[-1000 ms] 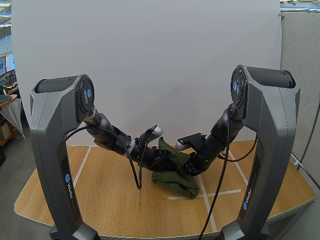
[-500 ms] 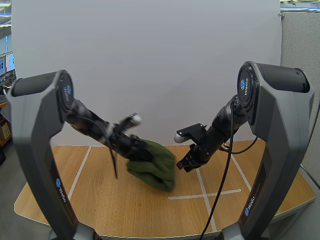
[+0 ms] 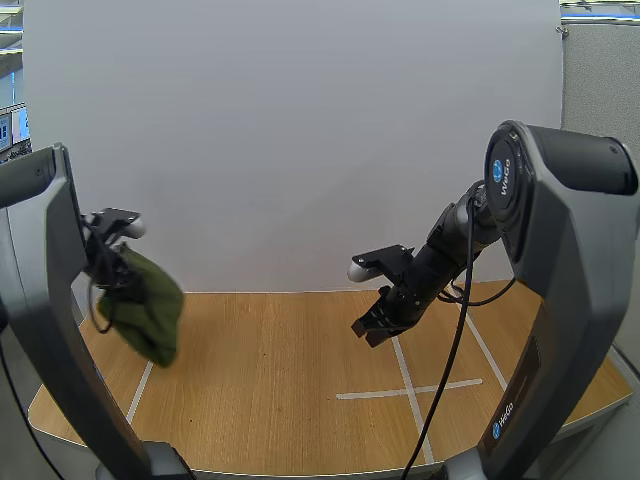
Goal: Fold the towel
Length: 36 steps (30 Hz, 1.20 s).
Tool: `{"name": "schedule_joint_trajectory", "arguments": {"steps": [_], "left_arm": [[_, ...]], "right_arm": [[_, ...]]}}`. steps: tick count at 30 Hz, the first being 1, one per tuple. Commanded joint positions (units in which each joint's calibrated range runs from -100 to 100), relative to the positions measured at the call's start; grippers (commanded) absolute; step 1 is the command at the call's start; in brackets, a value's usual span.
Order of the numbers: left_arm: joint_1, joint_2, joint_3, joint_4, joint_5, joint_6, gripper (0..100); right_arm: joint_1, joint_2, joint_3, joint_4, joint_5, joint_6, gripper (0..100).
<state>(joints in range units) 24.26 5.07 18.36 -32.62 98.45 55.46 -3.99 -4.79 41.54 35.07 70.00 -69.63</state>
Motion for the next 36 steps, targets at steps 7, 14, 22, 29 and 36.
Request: {"name": "schedule_joint_trajectory", "arguments": {"steps": [7,14,22,29,36], "left_arm": [[4.25,11.53,-15.47,3.11,1.55,5.76,0],[4.25,18.45,-20.64,3.00,1.55,9.14,0],[4.25,24.41,-23.00,2.66,1.55,10.47,0],[4.25,26.76,-25.57,-0.17,1.55,10.88,0],[4.25,28.63,-29.74,0.33,1.55,10.23,0]], "right_arm": [[0.02,-16.84,0.21,-8.20,16.42,8.67,0],[0.02,-27.15,0.21,-10.63,20.61,12.51,0],[0.02,-32.12,0.21,-13.83,25.90,16.22,0],[0.02,-32.09,0.21,-13.99,30.00,17.66,0],[0.02,-32.09,0.21,-13.99,30.00,18.25,0]]}}
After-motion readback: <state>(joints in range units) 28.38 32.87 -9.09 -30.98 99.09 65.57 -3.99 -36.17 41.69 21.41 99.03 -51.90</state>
